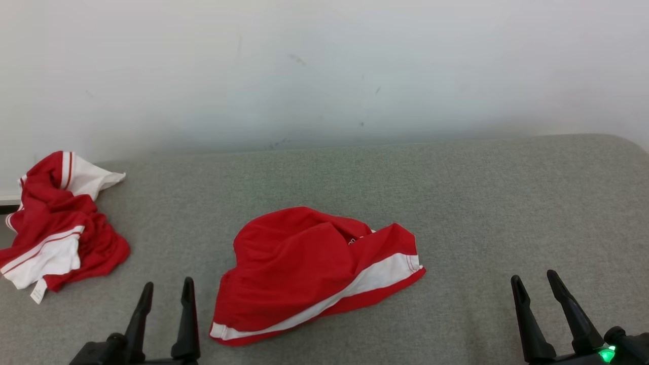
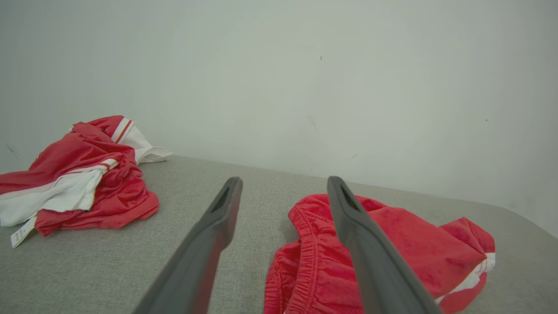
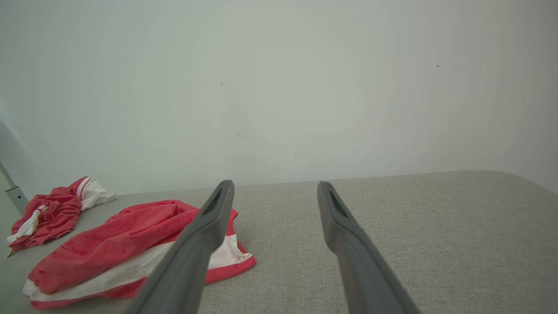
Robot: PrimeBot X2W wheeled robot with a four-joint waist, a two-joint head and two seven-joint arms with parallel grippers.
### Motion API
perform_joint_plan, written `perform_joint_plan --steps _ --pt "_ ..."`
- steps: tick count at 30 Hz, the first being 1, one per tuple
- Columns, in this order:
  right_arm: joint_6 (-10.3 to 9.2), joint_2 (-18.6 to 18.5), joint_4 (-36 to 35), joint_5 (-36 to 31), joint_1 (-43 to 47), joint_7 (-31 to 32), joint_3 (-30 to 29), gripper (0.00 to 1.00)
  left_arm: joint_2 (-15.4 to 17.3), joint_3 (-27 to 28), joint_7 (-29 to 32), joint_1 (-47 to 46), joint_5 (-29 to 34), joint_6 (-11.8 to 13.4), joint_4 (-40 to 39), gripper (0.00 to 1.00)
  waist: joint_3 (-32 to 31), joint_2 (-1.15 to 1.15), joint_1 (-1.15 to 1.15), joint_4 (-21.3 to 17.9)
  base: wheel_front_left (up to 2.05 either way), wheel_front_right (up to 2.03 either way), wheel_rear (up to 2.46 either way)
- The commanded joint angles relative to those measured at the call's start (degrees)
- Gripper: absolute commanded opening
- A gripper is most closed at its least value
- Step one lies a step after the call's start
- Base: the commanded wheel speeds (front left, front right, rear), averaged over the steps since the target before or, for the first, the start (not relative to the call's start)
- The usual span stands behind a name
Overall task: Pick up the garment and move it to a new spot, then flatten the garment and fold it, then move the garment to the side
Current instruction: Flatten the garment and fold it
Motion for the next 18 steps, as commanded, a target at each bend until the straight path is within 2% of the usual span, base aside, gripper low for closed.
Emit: perform_joint_plan --steps 1,12,18 --pt "-0.1 0.06 0.02 -0.65 0.48 0.03 -0.26 1.0 0.21 0.05 -0.05 0.7 -0.19 0.0 0.2 1.0 0.0 0.0 0.0 -0.03 0.0 0.0 0.0" --pt "-0.1 -0.52 2.21 -2.45 -1.47 0.03 0.44 1.0 0.2 -0.24 -0.05 0.19 0.55 -0.01 1.06 1.0 -0.15 0.0 0.0 0.77 0.0 0.0 0.0" --pt "-0.11 -3.28 6.63 -0.85 -3.91 0.45 4.85 1.0 0.18 -1.55 -0.04 -0.36 0.86 -0.71 2.51 1.0 0.42 0.0 0.0 2.51 0.0 0.0 0.0"
